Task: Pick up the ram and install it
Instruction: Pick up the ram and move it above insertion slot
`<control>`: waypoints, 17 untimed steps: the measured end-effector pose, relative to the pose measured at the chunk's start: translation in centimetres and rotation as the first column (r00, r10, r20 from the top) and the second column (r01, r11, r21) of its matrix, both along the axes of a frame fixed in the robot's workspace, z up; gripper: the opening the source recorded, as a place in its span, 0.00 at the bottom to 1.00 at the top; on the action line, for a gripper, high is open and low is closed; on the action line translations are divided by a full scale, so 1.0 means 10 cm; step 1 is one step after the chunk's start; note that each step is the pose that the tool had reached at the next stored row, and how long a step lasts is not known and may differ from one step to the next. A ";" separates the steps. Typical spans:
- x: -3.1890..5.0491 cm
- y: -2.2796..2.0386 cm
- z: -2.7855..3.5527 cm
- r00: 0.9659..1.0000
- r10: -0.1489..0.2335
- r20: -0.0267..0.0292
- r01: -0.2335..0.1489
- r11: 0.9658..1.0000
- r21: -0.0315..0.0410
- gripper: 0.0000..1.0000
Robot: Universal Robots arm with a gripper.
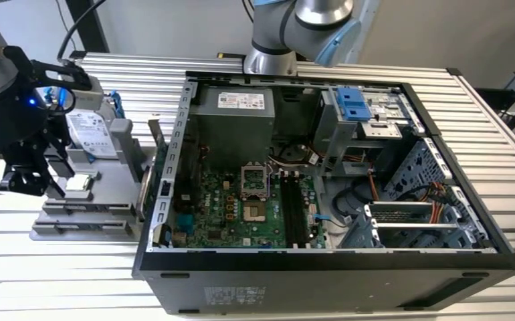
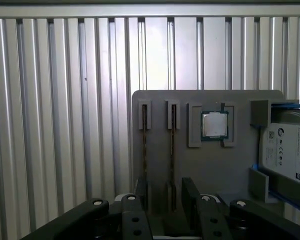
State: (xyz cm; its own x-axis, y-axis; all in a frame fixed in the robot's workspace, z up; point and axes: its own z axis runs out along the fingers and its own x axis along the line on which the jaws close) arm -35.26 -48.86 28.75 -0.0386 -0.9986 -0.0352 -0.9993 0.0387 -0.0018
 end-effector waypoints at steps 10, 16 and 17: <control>0.000 0.000 -0.069 1.000 0.000 -0.002 0.000 1.000 0.000 1.00; 0.000 0.000 -0.119 1.000 0.000 -0.003 0.000 1.000 0.000 1.00; 0.000 0.000 -0.126 1.000 0.000 -0.003 0.000 1.000 0.000 1.00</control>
State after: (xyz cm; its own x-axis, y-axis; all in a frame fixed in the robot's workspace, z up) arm -35.26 -48.86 27.48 -0.0387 -0.9986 -0.0350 -0.9992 0.0387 0.0010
